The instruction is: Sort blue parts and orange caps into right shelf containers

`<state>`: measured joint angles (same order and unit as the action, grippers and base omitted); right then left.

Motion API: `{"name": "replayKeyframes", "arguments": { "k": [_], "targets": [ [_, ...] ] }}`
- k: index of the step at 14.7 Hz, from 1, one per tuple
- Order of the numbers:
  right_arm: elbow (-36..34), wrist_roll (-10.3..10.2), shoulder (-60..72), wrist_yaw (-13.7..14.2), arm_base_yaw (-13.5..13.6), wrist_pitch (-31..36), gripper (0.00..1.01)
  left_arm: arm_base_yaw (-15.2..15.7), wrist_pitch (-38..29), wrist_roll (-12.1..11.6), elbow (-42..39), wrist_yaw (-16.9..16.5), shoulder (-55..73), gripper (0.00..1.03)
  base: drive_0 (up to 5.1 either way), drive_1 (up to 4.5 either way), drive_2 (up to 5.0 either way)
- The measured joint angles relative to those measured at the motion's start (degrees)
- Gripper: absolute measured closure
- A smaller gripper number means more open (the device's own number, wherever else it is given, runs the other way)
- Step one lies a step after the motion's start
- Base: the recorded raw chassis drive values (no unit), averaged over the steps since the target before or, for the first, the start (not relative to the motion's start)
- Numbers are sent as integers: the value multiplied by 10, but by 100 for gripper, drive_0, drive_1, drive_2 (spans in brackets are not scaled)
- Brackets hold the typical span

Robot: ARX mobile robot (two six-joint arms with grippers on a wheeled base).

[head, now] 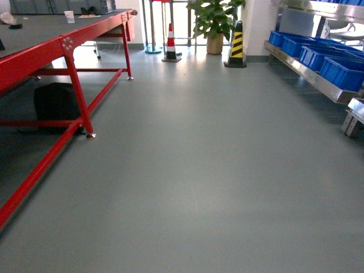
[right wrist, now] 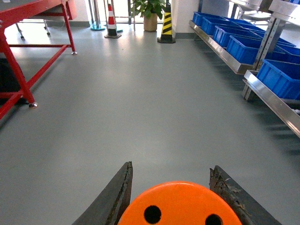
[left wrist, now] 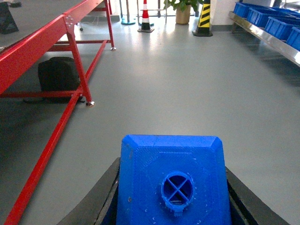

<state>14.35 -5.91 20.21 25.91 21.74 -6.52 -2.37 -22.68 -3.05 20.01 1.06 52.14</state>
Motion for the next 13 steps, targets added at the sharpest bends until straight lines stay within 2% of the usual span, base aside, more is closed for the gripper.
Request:
{"name": "replayKeyframes", "arguments": {
  "k": [13],
  "targets": [
    [-1,0,2,0,0,-3,59,0,4,0,0,0,-1,59,4,436,-429]
  ]
}}
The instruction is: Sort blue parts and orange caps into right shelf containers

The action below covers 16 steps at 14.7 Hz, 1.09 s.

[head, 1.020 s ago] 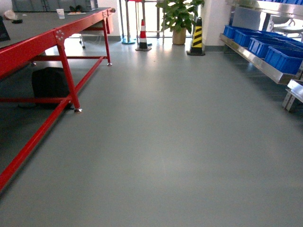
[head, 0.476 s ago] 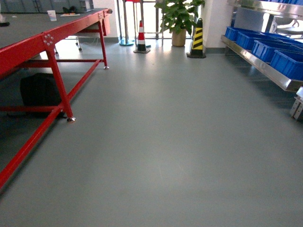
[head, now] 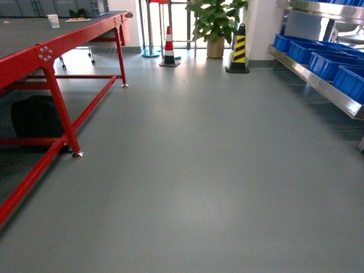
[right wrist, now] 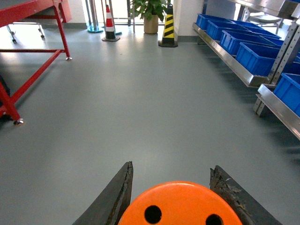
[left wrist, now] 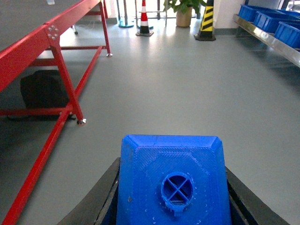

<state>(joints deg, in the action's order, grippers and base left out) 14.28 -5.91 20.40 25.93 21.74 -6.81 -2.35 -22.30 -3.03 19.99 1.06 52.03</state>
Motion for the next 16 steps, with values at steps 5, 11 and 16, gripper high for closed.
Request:
{"name": "replayKeyframes", "arguments": {
  "k": [5,11,16],
  "targets": [
    [0,0,0,0,0,3,59,1,-4,0,0,0,0,59,8,440,-423],
    [0,0,1,0,0,0,59,1,-1,0,0,0,1,59,7,439,-425],
    [0,0,1,0,0,2,59,1,-3,0,0,0,1,59,-23,408,-454]
  ]
}}
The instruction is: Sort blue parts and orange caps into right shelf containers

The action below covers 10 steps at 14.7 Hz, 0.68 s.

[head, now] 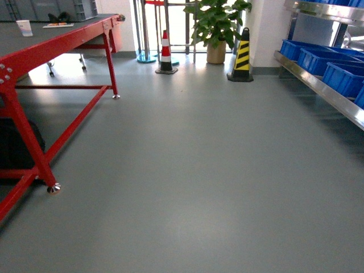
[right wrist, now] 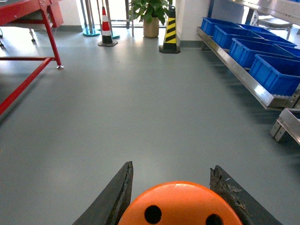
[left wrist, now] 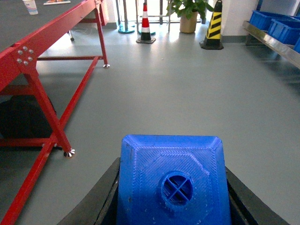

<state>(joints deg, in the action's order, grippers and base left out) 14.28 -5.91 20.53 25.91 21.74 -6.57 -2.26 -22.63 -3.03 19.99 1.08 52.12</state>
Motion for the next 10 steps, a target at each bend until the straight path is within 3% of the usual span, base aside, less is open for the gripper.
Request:
{"name": "replayKeyframes", "arguments": {
  "k": [8,10],
  "targets": [
    [0,0,-1,0,0,-3,59,0,0,0,0,0,-1,59,-171,253,-594],
    [0,0,0,0,0,0,59,0,-3,0,0,0,1,59,-173,-31,-316]
  ]
}}
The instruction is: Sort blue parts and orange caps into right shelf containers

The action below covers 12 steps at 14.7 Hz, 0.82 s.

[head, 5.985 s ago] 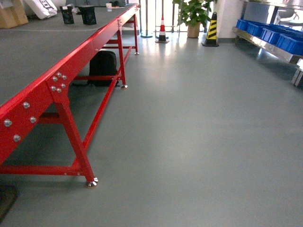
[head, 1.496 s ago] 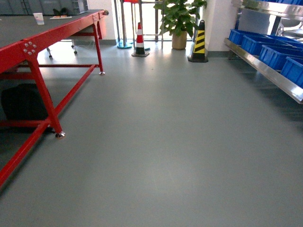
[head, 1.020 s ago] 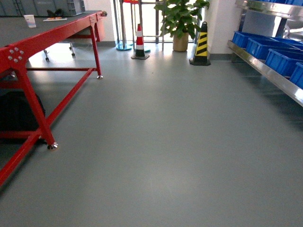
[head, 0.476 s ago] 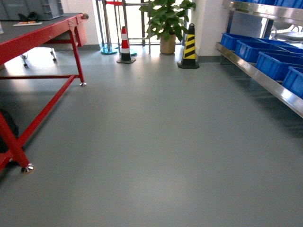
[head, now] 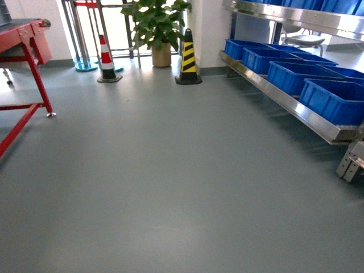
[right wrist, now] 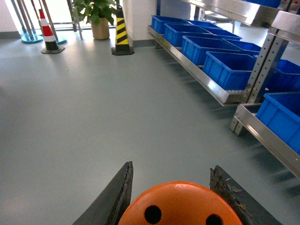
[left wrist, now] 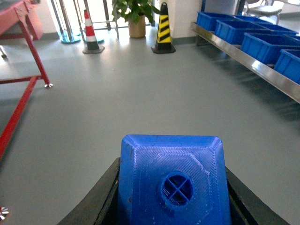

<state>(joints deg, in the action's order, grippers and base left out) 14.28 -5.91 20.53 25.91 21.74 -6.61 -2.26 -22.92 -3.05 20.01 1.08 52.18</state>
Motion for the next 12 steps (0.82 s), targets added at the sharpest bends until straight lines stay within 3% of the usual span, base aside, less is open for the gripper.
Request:
{"name": "replayKeyframes", "arguments": {
  "k": [12],
  "targets": [
    [0,0,0,0,0,0,59,0,2,0,0,0,0,59,-160,-160,-160]
  ]
}}
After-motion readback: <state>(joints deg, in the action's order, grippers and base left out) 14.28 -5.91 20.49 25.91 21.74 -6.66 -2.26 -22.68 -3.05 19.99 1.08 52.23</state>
